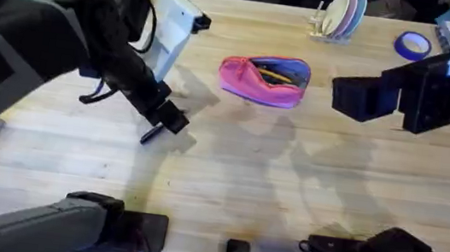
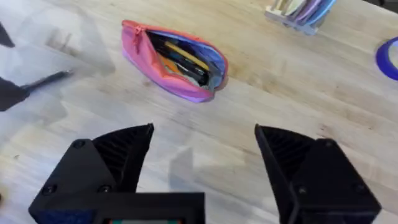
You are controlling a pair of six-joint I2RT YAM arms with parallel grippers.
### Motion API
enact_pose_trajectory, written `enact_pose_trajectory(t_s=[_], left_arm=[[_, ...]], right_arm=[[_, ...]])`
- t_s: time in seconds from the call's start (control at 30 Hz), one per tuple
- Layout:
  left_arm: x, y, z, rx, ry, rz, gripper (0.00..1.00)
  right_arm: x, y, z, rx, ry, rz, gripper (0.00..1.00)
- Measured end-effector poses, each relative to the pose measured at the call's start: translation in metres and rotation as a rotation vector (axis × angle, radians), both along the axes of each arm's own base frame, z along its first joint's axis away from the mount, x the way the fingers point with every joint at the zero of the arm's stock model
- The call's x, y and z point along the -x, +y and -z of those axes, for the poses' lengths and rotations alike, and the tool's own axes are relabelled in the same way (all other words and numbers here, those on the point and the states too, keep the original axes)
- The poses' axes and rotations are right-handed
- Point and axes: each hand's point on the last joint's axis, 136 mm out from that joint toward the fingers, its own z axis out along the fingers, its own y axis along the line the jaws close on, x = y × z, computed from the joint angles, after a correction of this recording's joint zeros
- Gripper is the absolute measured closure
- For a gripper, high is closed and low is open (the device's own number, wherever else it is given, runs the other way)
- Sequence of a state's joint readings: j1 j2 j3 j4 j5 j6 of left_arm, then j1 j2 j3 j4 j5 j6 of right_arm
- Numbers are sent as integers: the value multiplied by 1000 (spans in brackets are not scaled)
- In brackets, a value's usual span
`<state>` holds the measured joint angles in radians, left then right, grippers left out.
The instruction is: Unzip the bag, pick up the pens from the table one at a time and place them inside, then zip the bag closed.
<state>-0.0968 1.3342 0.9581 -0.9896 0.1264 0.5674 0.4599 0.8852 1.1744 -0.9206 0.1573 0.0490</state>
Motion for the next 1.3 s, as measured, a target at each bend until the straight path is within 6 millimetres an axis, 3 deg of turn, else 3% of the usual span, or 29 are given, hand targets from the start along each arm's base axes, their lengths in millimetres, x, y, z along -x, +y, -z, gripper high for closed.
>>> enact_pose_trajectory(t_s=[0.23, 0.8, 1.3], left_arm=[[-7, -9, 6, 3, -30, 32, 5], [-13, -9, 62, -95, 99, 42, 6], [-16, -13, 64, -104, 107, 51, 6]], right_arm=[[-2, -4, 0, 16, -8, 20, 3], [-2, -5, 0, 18, -9, 23, 3], [-2, -5, 0, 20, -9, 26, 3]])
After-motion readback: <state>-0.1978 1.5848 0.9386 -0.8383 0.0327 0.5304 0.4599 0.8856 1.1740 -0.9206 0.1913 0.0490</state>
